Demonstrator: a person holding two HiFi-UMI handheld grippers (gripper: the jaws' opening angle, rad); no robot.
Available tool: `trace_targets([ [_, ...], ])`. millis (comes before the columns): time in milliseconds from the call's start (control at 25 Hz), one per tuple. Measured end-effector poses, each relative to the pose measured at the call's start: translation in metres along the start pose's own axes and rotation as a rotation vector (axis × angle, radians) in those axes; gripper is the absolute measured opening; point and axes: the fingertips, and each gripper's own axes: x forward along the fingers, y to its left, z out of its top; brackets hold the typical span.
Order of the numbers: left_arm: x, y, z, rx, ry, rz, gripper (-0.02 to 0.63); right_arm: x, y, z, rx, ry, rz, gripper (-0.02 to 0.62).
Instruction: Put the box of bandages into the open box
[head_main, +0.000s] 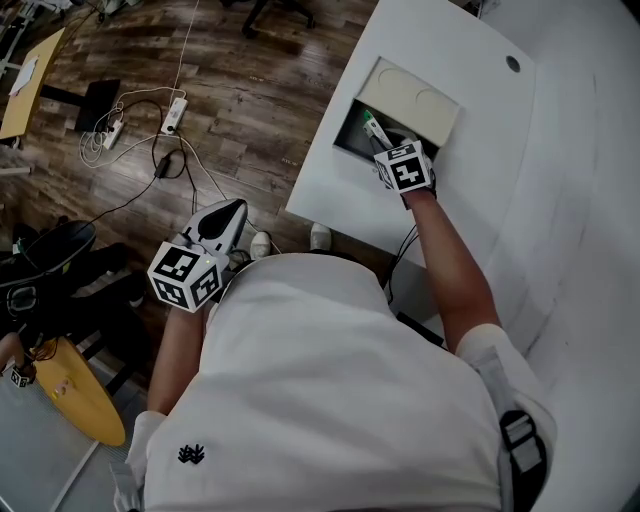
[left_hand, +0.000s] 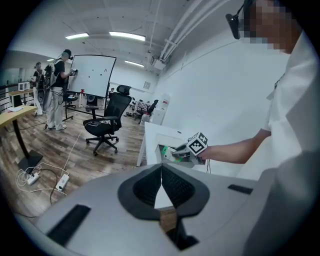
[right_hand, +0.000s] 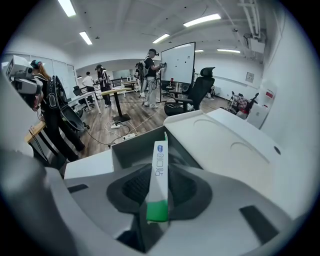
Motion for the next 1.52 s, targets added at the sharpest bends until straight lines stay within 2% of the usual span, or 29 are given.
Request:
trace_targets([
  [280, 0.001, 0.001, 0.0, 0.003, 0.0, -0.005, 0.008, 0.003, 0.001, 0.001, -0.021, -0.002, -0.008, 0.103],
  [480, -0.001, 0.004, 0.001, 0.01, 0.001, -0.02, 0.009, 0.002, 0.004, 0.001, -0.025, 0.004, -0.01, 0.153],
  [680, -0.002, 0.005, 0.002, 0.02, 0.004, -0.051, 0.008, -0.009, 0.002, 0.005, -0.012, -0.007, -0.035, 0.163],
  [1040, -0.005, 0.007, 0.002, 0.067, -0.004, -0.136, 0.008, -0.051, 0.004, 0.014, 0.011, -0.062, -0.151, 0.164],
  [1320, -0.011, 0.014, -0.006, 0.081, -0.002, -0.197, 0.008, -0.094, 0.027, 0.017, 0.084, -0.142, -0.232, 0.149],
  [1520, -0.017, 0.016, -0.012, 0.097, -0.003, -0.244, 0.008, -0.119, 0.064, 0.007, 0.14, -0.172, -0.244, 0.091],
])
